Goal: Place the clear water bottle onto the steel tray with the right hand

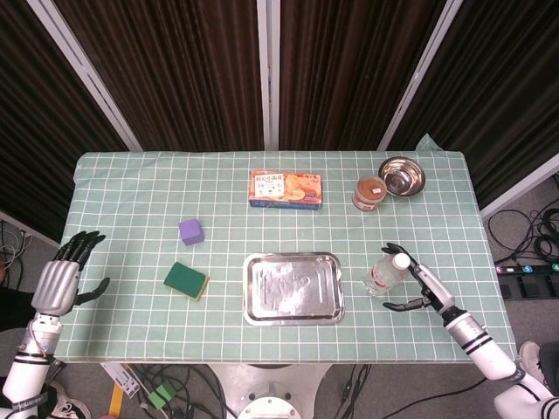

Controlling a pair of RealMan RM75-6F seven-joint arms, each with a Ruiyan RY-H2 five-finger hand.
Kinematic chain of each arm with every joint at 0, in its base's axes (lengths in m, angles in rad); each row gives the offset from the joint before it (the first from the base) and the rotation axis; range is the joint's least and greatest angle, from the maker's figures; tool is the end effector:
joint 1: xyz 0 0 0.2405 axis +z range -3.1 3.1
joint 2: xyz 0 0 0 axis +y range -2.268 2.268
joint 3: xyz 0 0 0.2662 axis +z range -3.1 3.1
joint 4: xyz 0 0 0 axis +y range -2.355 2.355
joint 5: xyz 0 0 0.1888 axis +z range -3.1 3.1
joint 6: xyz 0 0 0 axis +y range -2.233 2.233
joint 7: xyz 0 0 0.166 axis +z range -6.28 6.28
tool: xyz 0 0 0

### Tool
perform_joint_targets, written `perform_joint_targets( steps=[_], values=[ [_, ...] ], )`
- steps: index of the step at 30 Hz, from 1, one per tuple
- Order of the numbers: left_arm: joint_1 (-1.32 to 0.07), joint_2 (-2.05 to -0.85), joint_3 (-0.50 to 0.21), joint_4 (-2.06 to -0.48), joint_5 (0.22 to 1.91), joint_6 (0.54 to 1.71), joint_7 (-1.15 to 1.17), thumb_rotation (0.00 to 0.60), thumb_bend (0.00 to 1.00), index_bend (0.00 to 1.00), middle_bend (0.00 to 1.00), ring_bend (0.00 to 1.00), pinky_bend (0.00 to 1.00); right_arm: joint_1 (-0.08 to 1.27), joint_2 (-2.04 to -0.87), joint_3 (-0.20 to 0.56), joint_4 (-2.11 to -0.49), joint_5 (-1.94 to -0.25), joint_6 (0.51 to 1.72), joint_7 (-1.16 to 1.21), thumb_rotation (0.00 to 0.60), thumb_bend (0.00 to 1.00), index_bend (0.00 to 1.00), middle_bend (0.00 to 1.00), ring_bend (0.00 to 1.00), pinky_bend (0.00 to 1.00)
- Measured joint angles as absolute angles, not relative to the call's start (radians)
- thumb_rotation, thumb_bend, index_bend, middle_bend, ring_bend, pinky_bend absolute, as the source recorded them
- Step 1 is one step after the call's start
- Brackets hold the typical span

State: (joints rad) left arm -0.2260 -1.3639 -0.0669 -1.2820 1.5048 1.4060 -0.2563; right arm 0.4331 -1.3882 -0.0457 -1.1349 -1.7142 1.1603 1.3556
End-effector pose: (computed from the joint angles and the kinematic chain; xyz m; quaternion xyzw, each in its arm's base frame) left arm -0.3214 0.2552 0.1214 -0.5907 -0.4189 -0.4551 0.5182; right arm -0.2983 -0.2916 0.0619 0.4739 -0.7043 0.5038 0.1597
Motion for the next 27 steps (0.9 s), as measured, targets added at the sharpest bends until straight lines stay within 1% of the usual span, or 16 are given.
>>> perform_joint_targets(
  steps=[6, 8, 9, 10, 12, 14, 16, 17, 20, 24, 27],
  values=[
    [-0.226, -1.369, -0.062, -1.256, 1.503, 1.398, -0.273, 0.600, 0.31, 0.19, 0.21, 0.11, 0.19, 0.473, -1.423, -0.041, -1.121, -1.687, 1.118, 1.337, 0.600, 0.00, 0.00, 0.09, 0.00, 0.00],
    [-0.226, -1.371, -0.061, -1.249, 1.502, 1.396, -0.278, 0.600, 0.31, 0.19, 0.21, 0.11, 0.19, 0.482, -1.438, -0.039, -1.112, -1.682, 1.109, 1.337, 0.600, 0.00, 0.00, 0.11, 0.00, 0.00],
    [-0.227, -1.371, -0.061, -1.246, 1.502, 1.396, -0.281, 0.600, 0.31, 0.19, 0.21, 0.11, 0.19, 0.488, -1.450, -0.038, -1.107, -1.677, 1.103, 1.336, 0.600, 0.00, 0.00, 0.14, 0.00, 0.00],
    [-0.227, -1.371, -0.062, -1.244, 1.502, 1.396, -0.283, 0.600, 0.31, 0.19, 0.21, 0.11, 0.19, 0.492, -1.458, -0.035, -1.103, -1.671, 1.100, 1.333, 0.600, 0.00, 0.03, 0.18, 0.01, 0.02],
    [-0.228, -1.371, -0.063, -1.241, 1.501, 1.396, -0.288, 0.600, 0.31, 0.19, 0.21, 0.11, 0.19, 0.497, -1.472, -0.028, -1.098, -1.655, 1.095, 1.318, 0.600, 0.00, 0.18, 0.28, 0.08, 0.09],
    [-0.228, -1.370, -0.064, -1.239, 1.499, 1.395, -0.292, 0.600, 0.31, 0.18, 0.21, 0.11, 0.19, 0.498, -1.483, -0.021, -1.097, -1.643, 1.093, 1.296, 0.600, 0.00, 0.46, 0.42, 0.22, 0.22],
    [-0.229, -1.371, -0.065, -1.237, 1.498, 1.394, -0.296, 0.600, 0.31, 0.19, 0.21, 0.11, 0.19, 0.498, -1.495, -0.012, -1.097, -1.626, 1.094, 1.265, 0.600, 0.02, 0.60, 0.50, 0.29, 0.30],
    [-0.230, -1.372, -0.065, -1.237, 1.498, 1.393, -0.297, 0.600, 0.31, 0.19, 0.21, 0.11, 0.19, 0.497, -1.500, -0.008, -1.098, -1.617, 1.095, 1.250, 0.600, 0.05, 0.66, 0.54, 0.33, 0.34],
    [-0.230, -1.375, -0.061, -1.236, 1.500, 1.391, -0.300, 0.600, 0.31, 0.19, 0.21, 0.11, 0.19, 0.493, -1.512, 0.009, -1.105, -1.583, 1.098, 1.207, 0.600, 0.12, 0.75, 0.60, 0.36, 0.37],
    [-0.228, -1.377, -0.059, -1.237, 1.501, 1.393, -0.301, 0.600, 0.31, 0.19, 0.21, 0.11, 0.19, 0.489, -1.512, 0.033, -1.132, -1.549, 1.104, 1.165, 0.600, 0.19, 0.82, 0.64, 0.37, 0.37],
    [-0.227, -1.376, -0.060, -1.241, 1.500, 1.396, -0.301, 0.600, 0.31, 0.19, 0.21, 0.11, 0.19, 0.489, -1.499, 0.050, -1.167, -1.543, 1.120, 1.143, 0.600, 0.21, 0.84, 0.65, 0.39, 0.37]
  ],
)
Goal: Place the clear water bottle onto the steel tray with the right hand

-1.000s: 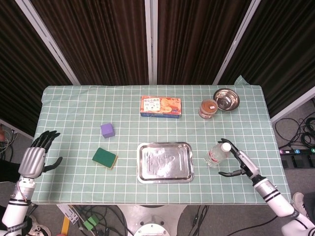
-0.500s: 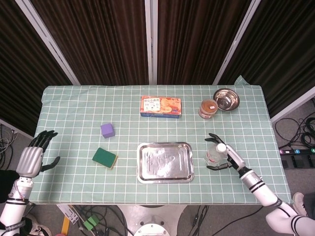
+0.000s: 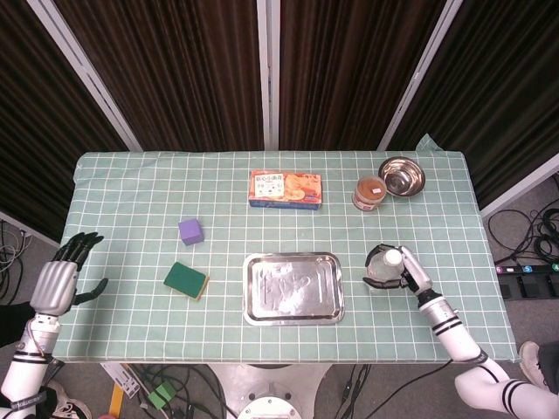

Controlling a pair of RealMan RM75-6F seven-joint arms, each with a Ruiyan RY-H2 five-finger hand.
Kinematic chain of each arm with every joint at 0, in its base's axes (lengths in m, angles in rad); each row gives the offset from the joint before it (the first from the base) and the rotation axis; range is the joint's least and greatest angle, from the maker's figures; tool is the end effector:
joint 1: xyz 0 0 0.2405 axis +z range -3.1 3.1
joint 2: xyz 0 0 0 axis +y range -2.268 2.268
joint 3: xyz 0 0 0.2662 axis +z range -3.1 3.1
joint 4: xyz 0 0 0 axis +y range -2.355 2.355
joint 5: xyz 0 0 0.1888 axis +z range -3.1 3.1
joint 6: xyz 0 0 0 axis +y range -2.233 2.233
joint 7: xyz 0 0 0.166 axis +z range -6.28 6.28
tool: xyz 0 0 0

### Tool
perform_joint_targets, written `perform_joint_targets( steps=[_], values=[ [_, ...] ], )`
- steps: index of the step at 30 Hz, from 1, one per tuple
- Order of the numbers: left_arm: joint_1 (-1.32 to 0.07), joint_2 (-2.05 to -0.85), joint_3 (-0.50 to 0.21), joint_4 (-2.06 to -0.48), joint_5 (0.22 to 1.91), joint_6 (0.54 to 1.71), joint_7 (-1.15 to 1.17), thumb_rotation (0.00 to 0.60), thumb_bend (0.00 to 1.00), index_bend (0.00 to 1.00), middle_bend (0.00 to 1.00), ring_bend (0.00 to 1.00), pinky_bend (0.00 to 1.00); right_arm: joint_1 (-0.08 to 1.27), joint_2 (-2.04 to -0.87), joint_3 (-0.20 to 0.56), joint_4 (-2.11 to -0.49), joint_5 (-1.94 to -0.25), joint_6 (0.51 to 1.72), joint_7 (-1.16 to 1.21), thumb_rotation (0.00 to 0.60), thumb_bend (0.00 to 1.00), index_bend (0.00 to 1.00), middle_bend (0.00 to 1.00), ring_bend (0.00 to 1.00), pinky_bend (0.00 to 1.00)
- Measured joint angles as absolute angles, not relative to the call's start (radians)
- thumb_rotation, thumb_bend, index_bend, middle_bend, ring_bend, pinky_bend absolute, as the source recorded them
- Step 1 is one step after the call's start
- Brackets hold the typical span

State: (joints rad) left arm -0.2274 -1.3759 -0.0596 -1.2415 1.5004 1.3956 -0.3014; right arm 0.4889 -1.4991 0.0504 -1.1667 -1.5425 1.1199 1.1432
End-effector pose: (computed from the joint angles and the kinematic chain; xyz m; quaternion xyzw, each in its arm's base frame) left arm -0.3290 0.2556 0.1192 -0.5872 -0.4295 -0.4536 0.5147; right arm -0.2671 -0.3247 0.0372 0.4559 -0.6761 0.5460 0.1922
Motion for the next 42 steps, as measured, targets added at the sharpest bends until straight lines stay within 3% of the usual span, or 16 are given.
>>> perform_joint_targets(
  steps=[14, 20, 24, 29, 34, 42],
  values=[
    [-0.228, -1.362, -0.063, -1.289, 1.500, 1.401, -0.293, 0.600, 0.31, 0.19, 0.21, 0.11, 0.19, 0.521, -1.337, 0.176, -1.563, -1.509, 1.204, 0.920, 0.600, 0.22, 0.86, 0.68, 0.44, 0.43],
    [-0.228, -1.351, -0.064, -1.299, 1.499, 1.401, -0.291, 0.600, 0.31, 0.19, 0.21, 0.11, 0.19, 0.517, -1.373, 0.160, -1.451, -1.418, 1.099, 0.919, 0.600, 0.22, 0.86, 0.68, 0.44, 0.43],
    [-0.231, -1.345, -0.071, -1.314, 1.499, 1.407, -0.279, 0.600, 0.31, 0.19, 0.21, 0.11, 0.19, 0.522, -1.367, 0.176, -1.391, -1.451, 1.131, 0.925, 0.600, 0.21, 0.87, 0.68, 0.45, 0.43],
    [-0.231, -1.348, -0.073, -1.321, 1.496, 1.407, -0.275, 0.600, 0.31, 0.18, 0.21, 0.11, 0.19, 0.519, -1.342, 0.191, -1.524, -1.479, 1.185, 0.916, 0.600, 0.21, 0.86, 0.69, 0.45, 0.44],
    [-0.223, -1.346, -0.062, -1.313, 1.496, 1.405, -0.277, 0.599, 0.31, 0.18, 0.21, 0.11, 0.19, 0.511, -1.353, 0.173, -1.602, -1.439, 1.146, 0.927, 0.600, 0.21, 0.87, 0.68, 0.44, 0.44],
    [-0.222, -1.329, -0.069, -1.326, 1.498, 1.415, -0.278, 0.600, 0.31, 0.19, 0.21, 0.11, 0.19, 0.500, -1.373, 0.173, -1.396, -1.444, 1.161, 0.945, 0.600, 0.20, 0.87, 0.69, 0.45, 0.44]
  ],
)
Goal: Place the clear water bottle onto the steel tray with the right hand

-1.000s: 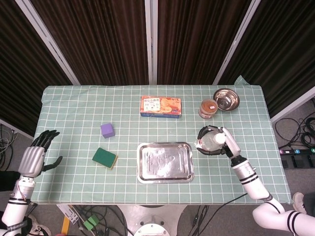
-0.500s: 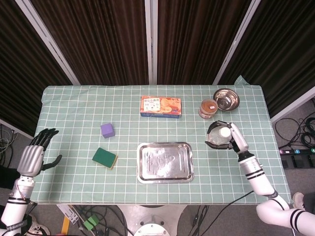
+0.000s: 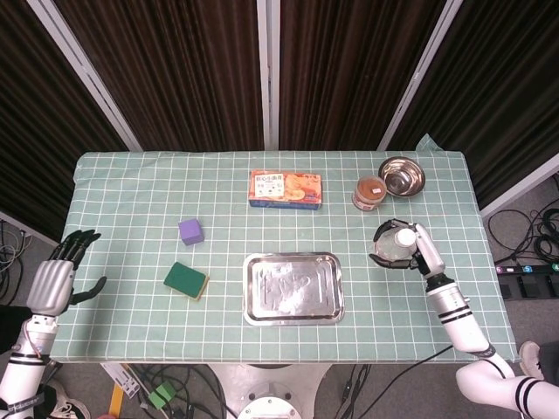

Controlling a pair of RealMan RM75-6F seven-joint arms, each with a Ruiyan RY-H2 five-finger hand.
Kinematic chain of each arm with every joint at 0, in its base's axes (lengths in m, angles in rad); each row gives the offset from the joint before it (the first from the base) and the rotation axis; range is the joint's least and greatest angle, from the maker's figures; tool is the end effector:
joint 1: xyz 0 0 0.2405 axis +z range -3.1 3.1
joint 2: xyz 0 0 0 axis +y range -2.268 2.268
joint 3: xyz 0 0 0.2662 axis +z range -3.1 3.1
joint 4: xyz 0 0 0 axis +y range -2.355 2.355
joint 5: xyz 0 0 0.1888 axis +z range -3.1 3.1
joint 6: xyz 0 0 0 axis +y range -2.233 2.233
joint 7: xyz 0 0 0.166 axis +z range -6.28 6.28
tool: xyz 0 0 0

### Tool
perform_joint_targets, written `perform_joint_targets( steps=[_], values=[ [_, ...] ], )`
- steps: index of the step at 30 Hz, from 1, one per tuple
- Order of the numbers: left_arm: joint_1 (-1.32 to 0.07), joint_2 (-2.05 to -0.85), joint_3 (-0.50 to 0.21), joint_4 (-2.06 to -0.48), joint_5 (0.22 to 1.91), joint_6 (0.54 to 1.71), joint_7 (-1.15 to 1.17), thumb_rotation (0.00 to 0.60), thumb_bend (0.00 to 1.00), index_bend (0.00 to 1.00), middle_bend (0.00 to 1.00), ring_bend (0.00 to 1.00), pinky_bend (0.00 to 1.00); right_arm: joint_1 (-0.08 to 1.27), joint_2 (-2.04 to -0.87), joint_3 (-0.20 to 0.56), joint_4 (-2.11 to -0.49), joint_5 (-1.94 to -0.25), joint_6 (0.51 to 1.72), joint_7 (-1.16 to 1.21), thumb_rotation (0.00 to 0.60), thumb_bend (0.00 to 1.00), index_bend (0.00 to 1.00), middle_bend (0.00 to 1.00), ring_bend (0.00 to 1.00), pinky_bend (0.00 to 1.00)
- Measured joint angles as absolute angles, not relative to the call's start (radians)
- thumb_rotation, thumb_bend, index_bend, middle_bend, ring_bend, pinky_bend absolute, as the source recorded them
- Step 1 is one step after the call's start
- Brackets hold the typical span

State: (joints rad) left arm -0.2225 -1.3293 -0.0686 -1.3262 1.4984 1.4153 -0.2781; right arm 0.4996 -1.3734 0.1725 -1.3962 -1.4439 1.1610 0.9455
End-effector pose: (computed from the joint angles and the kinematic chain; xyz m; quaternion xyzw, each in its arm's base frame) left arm -0.3182 0.2537 0.1314 -0.5805 -0.4264 -0.4659 0.5140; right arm -0.2295 -0.3432 0.0912 0.4467 -0.6210 0.6049 0.2211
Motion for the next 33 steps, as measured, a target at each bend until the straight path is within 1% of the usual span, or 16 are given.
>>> perform_joint_targets(
  steps=[2, 7, 9, 11, 15, 18, 20, 24, 26, 30, 33],
  values=[
    [-0.222, -1.324, -0.070, -1.332, 1.498, 1.417, -0.274, 0.600, 0.31, 0.18, 0.21, 0.11, 0.19, 0.515, -1.387, 0.182, -1.405, -1.446, 1.152, 0.942, 0.600, 0.20, 0.87, 0.69, 0.44, 0.44],
    [-0.216, -1.325, -0.067, -1.335, 1.490, 1.414, -0.271, 0.600, 0.31, 0.19, 0.21, 0.11, 0.19, 0.605, -1.488, 0.208, -1.446, -1.439, 1.067, 0.893, 0.600, 0.20, 0.87, 0.69, 0.45, 0.44],
    [-0.215, -1.329, -0.065, -1.332, 1.490, 1.412, -0.276, 0.600, 0.31, 0.19, 0.21, 0.11, 0.19, 0.617, -1.507, 0.211, -1.449, -1.438, 1.065, 0.871, 0.600, 0.20, 0.87, 0.69, 0.45, 0.44],
    [-0.215, -1.333, -0.063, -1.324, 1.492, 1.410, -0.283, 0.600, 0.31, 0.18, 0.21, 0.11, 0.19, 0.601, -1.491, 0.212, -1.452, -1.435, 1.086, 0.864, 0.600, 0.20, 0.87, 0.69, 0.45, 0.44],
    [-0.220, -1.340, -0.061, -1.312, 1.496, 1.402, -0.295, 0.600, 0.31, 0.19, 0.21, 0.11, 0.19, 0.530, -1.399, 0.215, -1.459, -1.411, 1.144, 0.881, 0.600, 0.20, 0.87, 0.68, 0.44, 0.44],
    [-0.223, -1.342, -0.060, -1.311, 1.502, 1.403, -0.292, 0.600, 0.31, 0.19, 0.21, 0.11, 0.19, 0.504, -1.370, 0.212, -1.466, -1.410, 1.148, 0.904, 0.600, 0.20, 0.87, 0.68, 0.44, 0.44],
    [-0.221, -1.341, -0.060, -1.312, 1.502, 1.406, -0.287, 0.600, 0.31, 0.19, 0.21, 0.11, 0.19, 0.517, -1.389, 0.208, -1.468, -1.414, 1.133, 0.904, 0.600, 0.20, 0.87, 0.68, 0.44, 0.44],
    [-0.213, -1.333, -0.063, -1.320, 1.489, 1.411, -0.276, 0.600, 0.31, 0.19, 0.21, 0.11, 0.19, 0.574, -1.481, 0.205, -1.465, -1.429, 1.083, 0.896, 0.600, 0.20, 0.87, 0.68, 0.44, 0.44],
    [-0.209, -1.329, -0.067, -1.324, 1.483, 1.415, -0.276, 0.600, 0.31, 0.19, 0.21, 0.11, 0.19, 0.592, -1.507, 0.208, -1.461, -1.434, 1.080, 0.888, 0.600, 0.20, 0.87, 0.68, 0.44, 0.44],
    [-0.209, -1.332, -0.065, -1.322, 1.482, 1.409, -0.276, 0.600, 0.31, 0.19, 0.21, 0.11, 0.19, 0.588, -1.492, 0.215, -1.448, -1.412, 1.073, 0.898, 0.600, 0.20, 0.87, 0.68, 0.44, 0.44],
    [-0.209, -1.340, -0.062, -1.315, 1.485, 1.407, -0.275, 0.600, 0.31, 0.19, 0.21, 0.11, 0.19, 0.589, -1.501, 0.200, -1.438, -1.412, 1.044, 0.917, 0.600, 0.20, 0.87, 0.68, 0.44, 0.44]
  ],
)
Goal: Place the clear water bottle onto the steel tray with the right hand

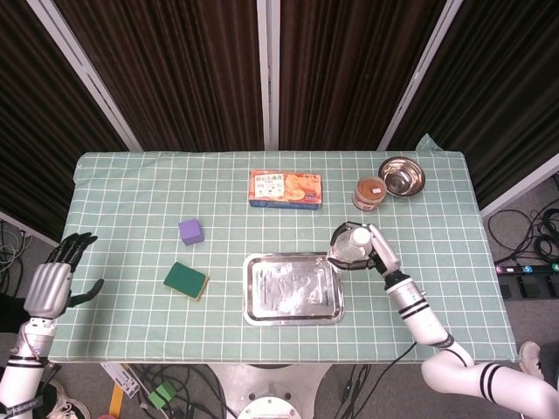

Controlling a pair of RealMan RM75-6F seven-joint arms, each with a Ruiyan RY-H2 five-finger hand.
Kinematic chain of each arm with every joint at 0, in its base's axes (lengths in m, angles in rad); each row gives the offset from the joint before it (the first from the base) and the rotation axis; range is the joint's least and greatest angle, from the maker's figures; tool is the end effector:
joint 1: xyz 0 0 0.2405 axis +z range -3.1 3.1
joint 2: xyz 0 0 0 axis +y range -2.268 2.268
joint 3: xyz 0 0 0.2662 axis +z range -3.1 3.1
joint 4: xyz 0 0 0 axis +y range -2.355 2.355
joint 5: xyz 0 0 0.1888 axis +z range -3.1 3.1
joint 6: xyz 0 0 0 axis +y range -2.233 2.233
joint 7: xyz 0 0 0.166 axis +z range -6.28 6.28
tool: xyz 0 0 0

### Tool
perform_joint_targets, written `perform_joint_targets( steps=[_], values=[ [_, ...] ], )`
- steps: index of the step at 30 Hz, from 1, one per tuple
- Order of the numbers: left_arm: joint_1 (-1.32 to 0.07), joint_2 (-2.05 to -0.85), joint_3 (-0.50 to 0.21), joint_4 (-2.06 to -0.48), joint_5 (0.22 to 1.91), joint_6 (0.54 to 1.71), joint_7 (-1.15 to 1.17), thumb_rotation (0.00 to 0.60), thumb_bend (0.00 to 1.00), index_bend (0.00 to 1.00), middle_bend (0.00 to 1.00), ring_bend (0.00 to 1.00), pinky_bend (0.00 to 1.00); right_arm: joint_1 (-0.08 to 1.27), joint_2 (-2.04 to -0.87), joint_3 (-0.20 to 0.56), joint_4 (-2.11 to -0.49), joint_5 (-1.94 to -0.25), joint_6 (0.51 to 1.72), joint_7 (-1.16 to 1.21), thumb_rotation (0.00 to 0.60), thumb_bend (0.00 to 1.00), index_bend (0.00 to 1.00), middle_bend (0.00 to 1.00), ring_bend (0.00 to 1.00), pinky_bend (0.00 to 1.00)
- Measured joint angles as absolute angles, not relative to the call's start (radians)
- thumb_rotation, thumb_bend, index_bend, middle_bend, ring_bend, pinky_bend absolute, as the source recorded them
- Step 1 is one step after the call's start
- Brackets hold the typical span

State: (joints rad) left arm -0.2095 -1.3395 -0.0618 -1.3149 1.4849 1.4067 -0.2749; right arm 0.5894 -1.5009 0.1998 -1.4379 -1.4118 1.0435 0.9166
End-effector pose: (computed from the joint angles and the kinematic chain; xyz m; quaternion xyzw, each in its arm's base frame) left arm -0.3256 0.2487 0.1275 -0.5767 -0.4360 -0.4550 0.5199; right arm -0.1763 -0.3486 0.0303 0.4469 -0.6661 0.5805 0.1398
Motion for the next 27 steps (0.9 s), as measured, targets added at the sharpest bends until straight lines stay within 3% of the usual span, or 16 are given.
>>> perform_joint_targets(
  steps=[13, 20, 22, 24, 27],
  values=[
    [-0.203, -1.326, -0.068, -1.278, 1.479, 1.411, -0.313, 0.579, 0.31, 0.19, 0.21, 0.11, 0.19, 0.638, -1.710, 0.143, -1.265, -1.470, 0.995, 0.957, 0.600, 0.16, 0.86, 0.68, 0.44, 0.44],
    [-0.195, -1.336, -0.062, -1.228, 1.472, 1.403, -0.338, 0.580, 0.31, 0.19, 0.21, 0.11, 0.19, 0.654, -1.767, 0.114, -1.167, -1.509, 0.998, 0.986, 0.600, 0.05, 0.81, 0.64, 0.42, 0.43],
    [-0.191, -1.339, -0.060, -1.223, 1.472, 1.403, -0.345, 0.579, 0.31, 0.19, 0.21, 0.11, 0.19, 0.656, -1.770, 0.101, -1.154, -1.532, 1.009, 0.998, 0.600, 0.01, 0.70, 0.59, 0.37, 0.38],
    [-0.191, -1.339, -0.060, -1.224, 1.476, 1.407, -0.344, 0.573, 0.31, 0.19, 0.21, 0.11, 0.19, 0.660, -1.762, 0.082, -1.149, -1.557, 1.013, 1.016, 0.600, 0.00, 0.46, 0.48, 0.25, 0.25],
    [-0.194, -1.340, -0.062, -1.232, 1.482, 1.412, -0.339, 0.563, 0.31, 0.19, 0.21, 0.11, 0.19, 0.671, -1.721, 0.055, -1.157, -1.586, 1.004, 1.047, 0.600, 0.00, 0.18, 0.31, 0.10, 0.08]
  ],
)
